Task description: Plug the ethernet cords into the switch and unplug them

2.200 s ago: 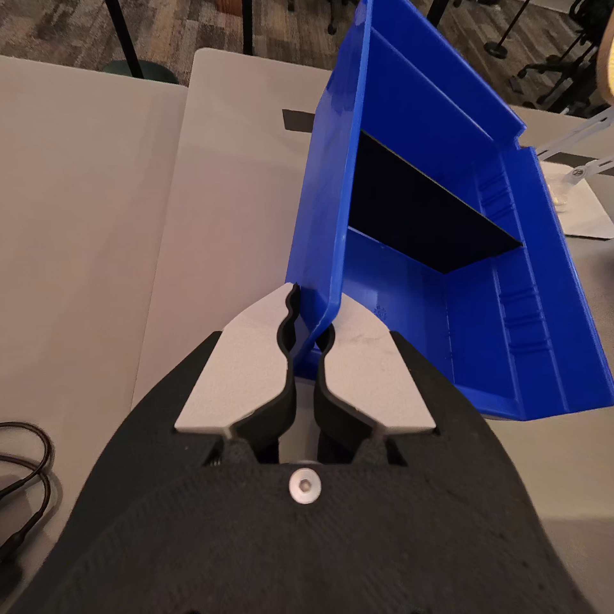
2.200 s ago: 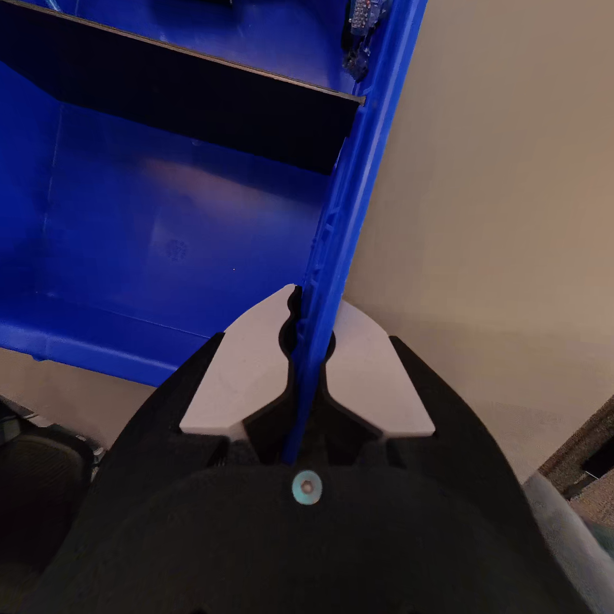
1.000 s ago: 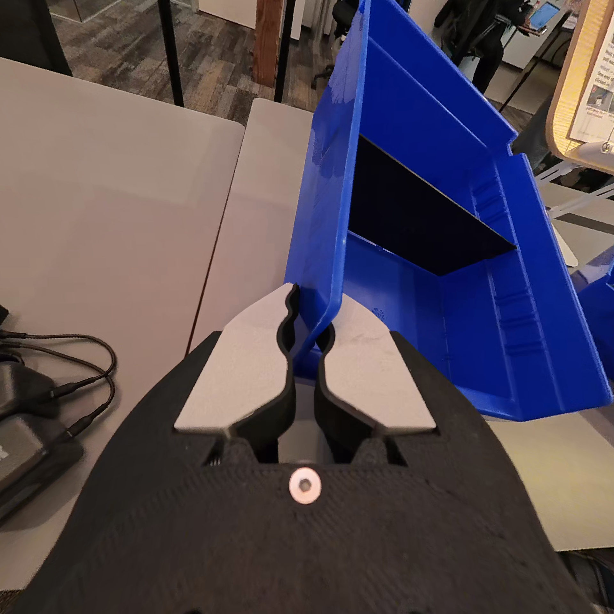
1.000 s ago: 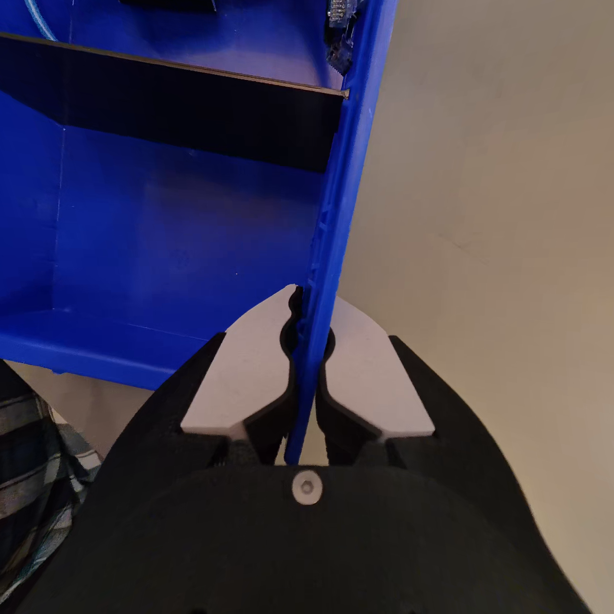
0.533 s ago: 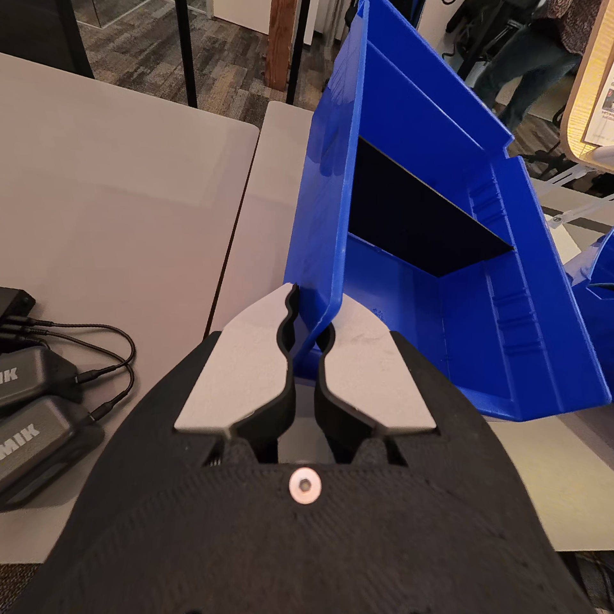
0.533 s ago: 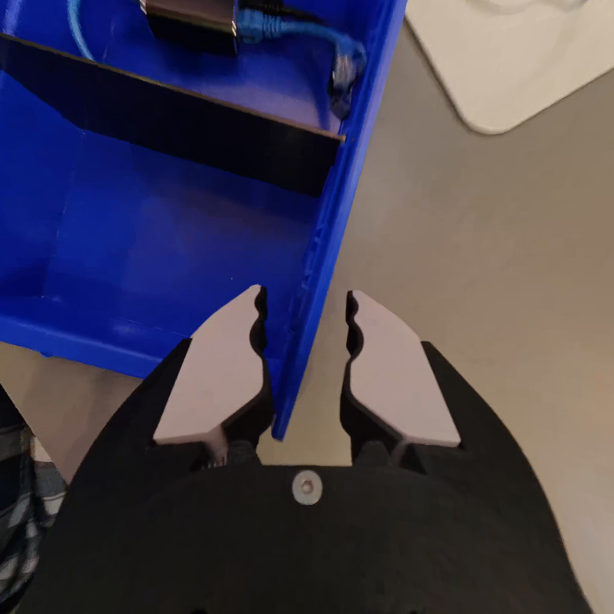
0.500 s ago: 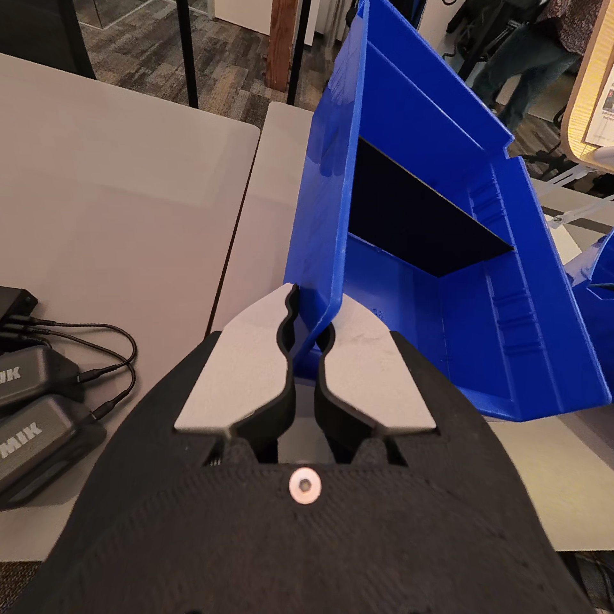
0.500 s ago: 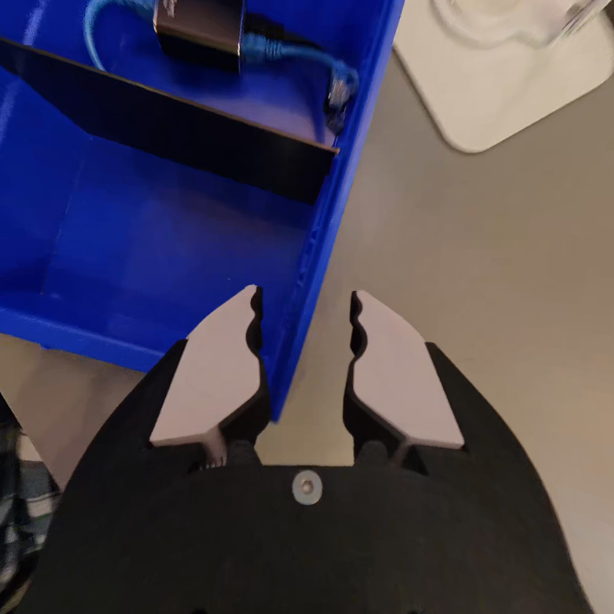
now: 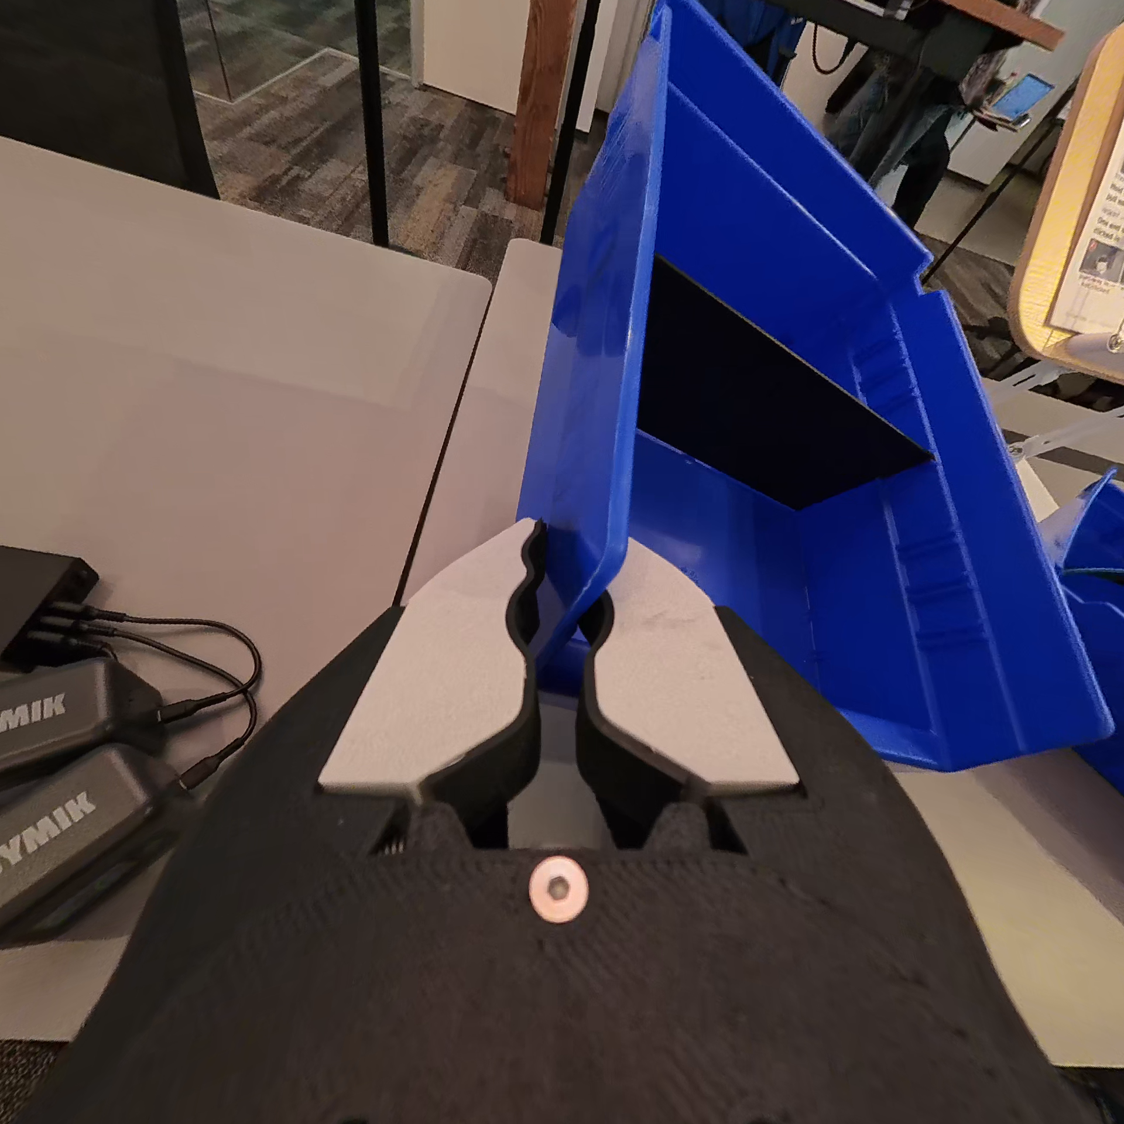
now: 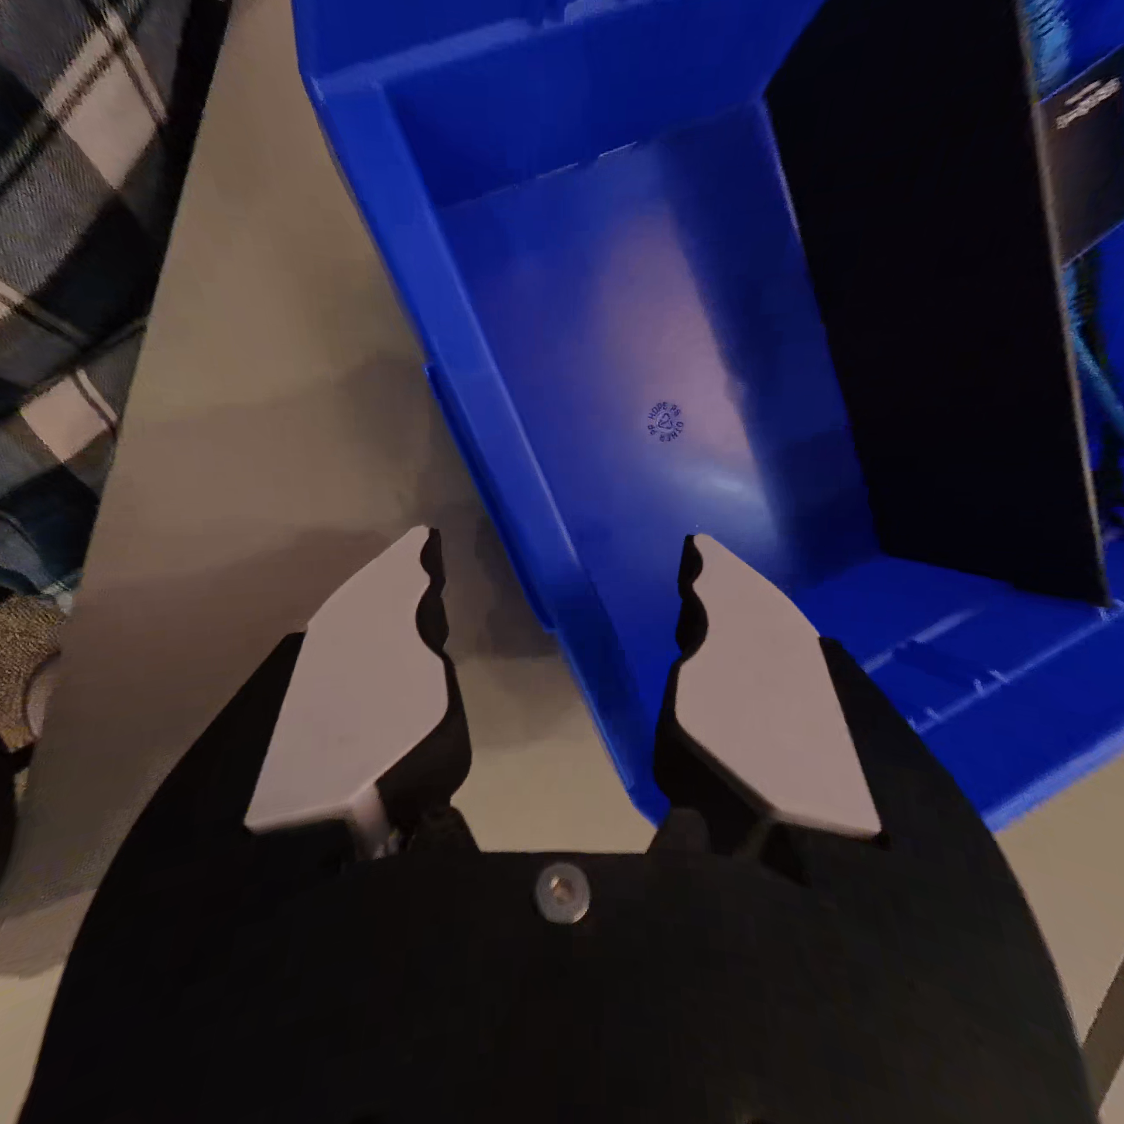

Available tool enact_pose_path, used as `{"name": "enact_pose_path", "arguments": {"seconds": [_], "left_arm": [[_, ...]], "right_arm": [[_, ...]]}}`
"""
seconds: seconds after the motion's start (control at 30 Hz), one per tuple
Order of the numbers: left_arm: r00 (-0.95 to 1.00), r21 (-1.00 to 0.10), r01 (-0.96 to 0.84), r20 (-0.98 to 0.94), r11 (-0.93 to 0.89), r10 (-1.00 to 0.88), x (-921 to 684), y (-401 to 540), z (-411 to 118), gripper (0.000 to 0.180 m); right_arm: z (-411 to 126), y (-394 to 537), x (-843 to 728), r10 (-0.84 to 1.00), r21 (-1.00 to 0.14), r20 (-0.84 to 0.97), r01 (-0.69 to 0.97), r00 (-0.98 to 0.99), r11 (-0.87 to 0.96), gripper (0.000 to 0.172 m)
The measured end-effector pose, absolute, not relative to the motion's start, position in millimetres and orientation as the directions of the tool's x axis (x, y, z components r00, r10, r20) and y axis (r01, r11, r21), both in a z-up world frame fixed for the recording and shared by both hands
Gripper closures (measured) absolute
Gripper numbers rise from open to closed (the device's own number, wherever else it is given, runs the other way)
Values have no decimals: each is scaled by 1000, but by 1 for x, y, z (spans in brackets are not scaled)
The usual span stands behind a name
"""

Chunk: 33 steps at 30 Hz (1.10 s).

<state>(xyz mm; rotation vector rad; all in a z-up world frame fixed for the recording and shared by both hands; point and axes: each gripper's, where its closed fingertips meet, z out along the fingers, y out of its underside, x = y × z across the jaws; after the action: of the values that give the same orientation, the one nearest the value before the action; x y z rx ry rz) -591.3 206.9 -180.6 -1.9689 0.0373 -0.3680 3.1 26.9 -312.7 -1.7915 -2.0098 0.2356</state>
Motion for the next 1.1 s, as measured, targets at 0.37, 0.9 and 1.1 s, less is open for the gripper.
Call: {"name": "enact_pose_path", "arguments": {"seconds": [0.37, 0.9, 1.1], "left_arm": [[954, -896, 142, 237, -421, -184, -587, 211, -179, 172], [961, -914, 186, 246, -360, -128, -618, 201, -171, 172], [962, -920, 212, 256, -330, -97, -640, 193, -168, 172]], "right_arm": [[-335, 28, -10, 955, -322, 197, 905, -222, 277, 141], [-336, 65, -95, 948, -322, 194, 897, -252, 304, 142], [-336, 87, -131, 955, -321, 189, 905, -229, 280, 143]]}}
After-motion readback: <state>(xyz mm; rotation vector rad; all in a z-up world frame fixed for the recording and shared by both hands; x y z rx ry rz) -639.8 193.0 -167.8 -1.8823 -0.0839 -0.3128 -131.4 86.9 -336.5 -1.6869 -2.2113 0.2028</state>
